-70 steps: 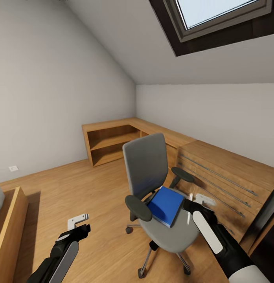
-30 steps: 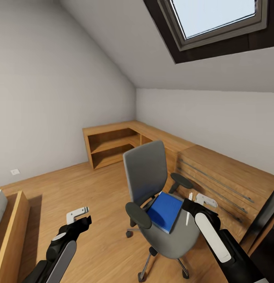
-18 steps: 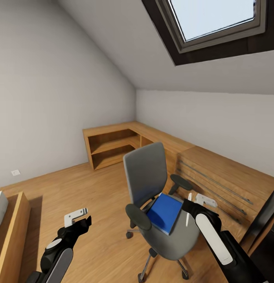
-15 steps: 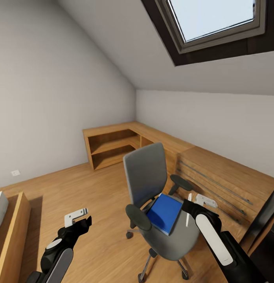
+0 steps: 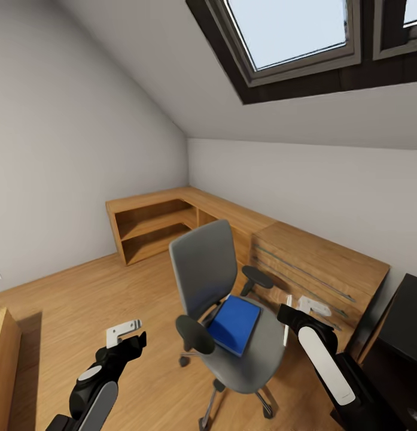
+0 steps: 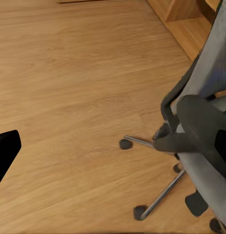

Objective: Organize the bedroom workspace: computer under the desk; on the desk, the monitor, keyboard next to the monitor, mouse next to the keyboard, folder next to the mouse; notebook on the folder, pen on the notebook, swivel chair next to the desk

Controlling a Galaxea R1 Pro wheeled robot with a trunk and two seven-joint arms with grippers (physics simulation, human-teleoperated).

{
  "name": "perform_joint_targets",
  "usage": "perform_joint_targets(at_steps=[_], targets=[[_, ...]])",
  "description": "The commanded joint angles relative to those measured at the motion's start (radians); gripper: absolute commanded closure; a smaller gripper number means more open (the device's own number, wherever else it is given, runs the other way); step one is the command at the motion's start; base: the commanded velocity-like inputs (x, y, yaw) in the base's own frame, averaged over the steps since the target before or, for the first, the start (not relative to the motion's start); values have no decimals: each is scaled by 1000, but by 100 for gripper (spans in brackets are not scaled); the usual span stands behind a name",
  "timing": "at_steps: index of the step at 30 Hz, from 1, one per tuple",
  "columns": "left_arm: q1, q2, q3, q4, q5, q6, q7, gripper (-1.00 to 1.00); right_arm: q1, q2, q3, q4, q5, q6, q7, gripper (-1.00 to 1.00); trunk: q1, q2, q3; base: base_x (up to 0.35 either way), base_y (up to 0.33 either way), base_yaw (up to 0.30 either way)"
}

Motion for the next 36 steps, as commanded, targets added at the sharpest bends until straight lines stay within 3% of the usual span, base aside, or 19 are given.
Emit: perform_joint_targets(at_steps=[1, 22, 30, 36], targets=[[-1, 1, -4, 0, 9, 1, 10, -100, -1, -1, 2, -1, -7, 2, -9, 100, -4, 6, 2, 0, 0, -266], [-1, 1, -62, 12, 6, 0, 11, -100, -1, -25, -2, -1, -30, 0, -8, 100, -84, 153, 68, 0, 0, -268], [-1, 3, -94, 24, 5, -1, 11, -100, -1, -34, -6, 1, -30, 0, -8, 100, -84, 153, 68, 48, 0, -268], [-1, 4, -98, 26, 5, -2, 12, -100, -1, -35, -42, 5, -30, 2, -8, 100, -84, 153, 68, 273, -44, -268]])
